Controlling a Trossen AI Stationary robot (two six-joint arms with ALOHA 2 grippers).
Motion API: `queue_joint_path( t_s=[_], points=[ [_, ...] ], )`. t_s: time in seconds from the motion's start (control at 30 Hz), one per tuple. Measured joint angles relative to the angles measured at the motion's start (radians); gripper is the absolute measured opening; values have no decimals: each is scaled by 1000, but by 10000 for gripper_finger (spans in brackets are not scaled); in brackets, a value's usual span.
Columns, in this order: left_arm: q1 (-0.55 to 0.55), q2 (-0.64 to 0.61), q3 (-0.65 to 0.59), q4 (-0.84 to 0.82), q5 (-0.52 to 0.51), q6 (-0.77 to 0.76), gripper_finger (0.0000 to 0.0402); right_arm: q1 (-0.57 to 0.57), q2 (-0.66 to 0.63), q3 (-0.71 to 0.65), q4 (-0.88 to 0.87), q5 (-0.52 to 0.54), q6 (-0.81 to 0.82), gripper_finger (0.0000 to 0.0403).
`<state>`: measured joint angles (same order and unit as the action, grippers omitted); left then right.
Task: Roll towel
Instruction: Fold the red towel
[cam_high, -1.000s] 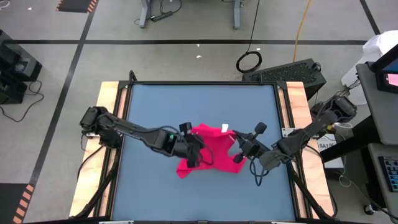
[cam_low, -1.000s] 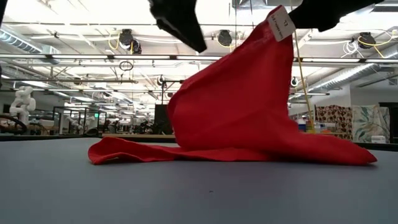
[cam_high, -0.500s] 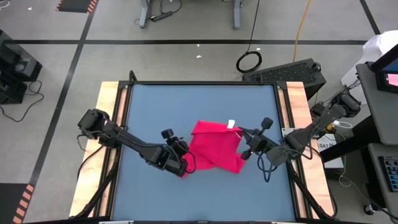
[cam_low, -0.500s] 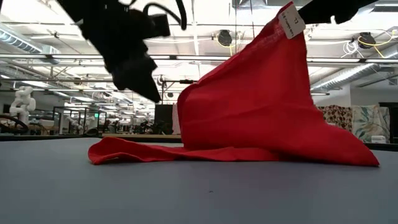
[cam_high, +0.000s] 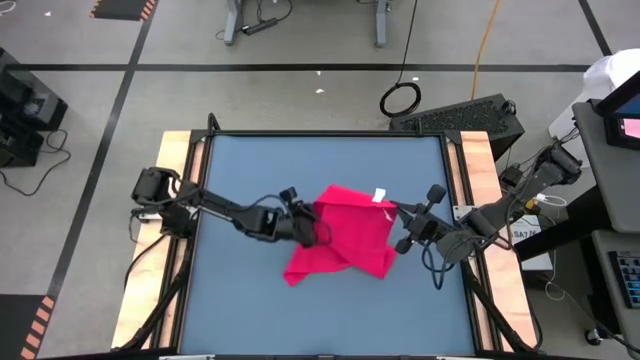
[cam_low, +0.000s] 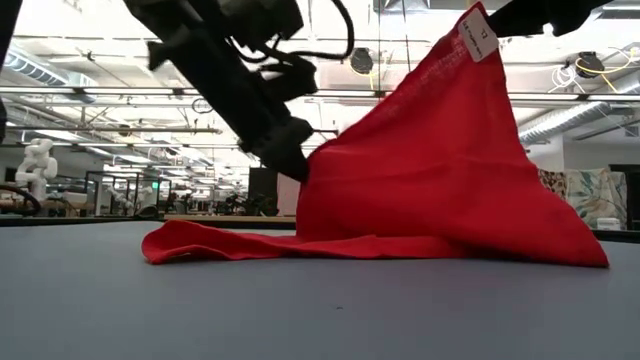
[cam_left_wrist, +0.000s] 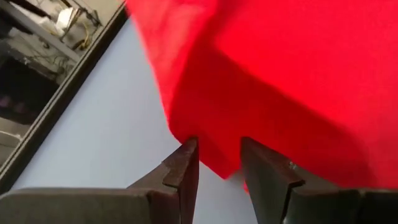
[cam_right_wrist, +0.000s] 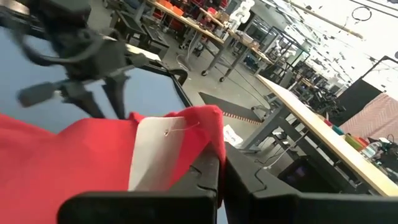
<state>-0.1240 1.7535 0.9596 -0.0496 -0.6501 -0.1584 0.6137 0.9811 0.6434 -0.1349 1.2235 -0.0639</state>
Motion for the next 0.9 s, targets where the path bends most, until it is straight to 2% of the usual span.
queue_joint_path(
  t_s=[0.17,0.33,0.5,0.6,0.73,0.9],
  points=[
    [83,0,0,-6,76,-19,124,24,-15,0,-37,0,29,0],
    [111,0,-13,-3,185,-70,124,42,-24,0,-93,0,81,0],
    [119,0,-66,129,207,44,121,43,-24,0,-96,-31,87,0],
    [127,0,-111,260,207,86,93,43,-24,0,-94,-51,92,0],
    [127,-20,-125,335,179,86,16,43,-27,0,-62,-49,76,0],
    [48,-173,-124,298,143,91,6,77,-51,70,-42,-54,-9,0]
  ],
)
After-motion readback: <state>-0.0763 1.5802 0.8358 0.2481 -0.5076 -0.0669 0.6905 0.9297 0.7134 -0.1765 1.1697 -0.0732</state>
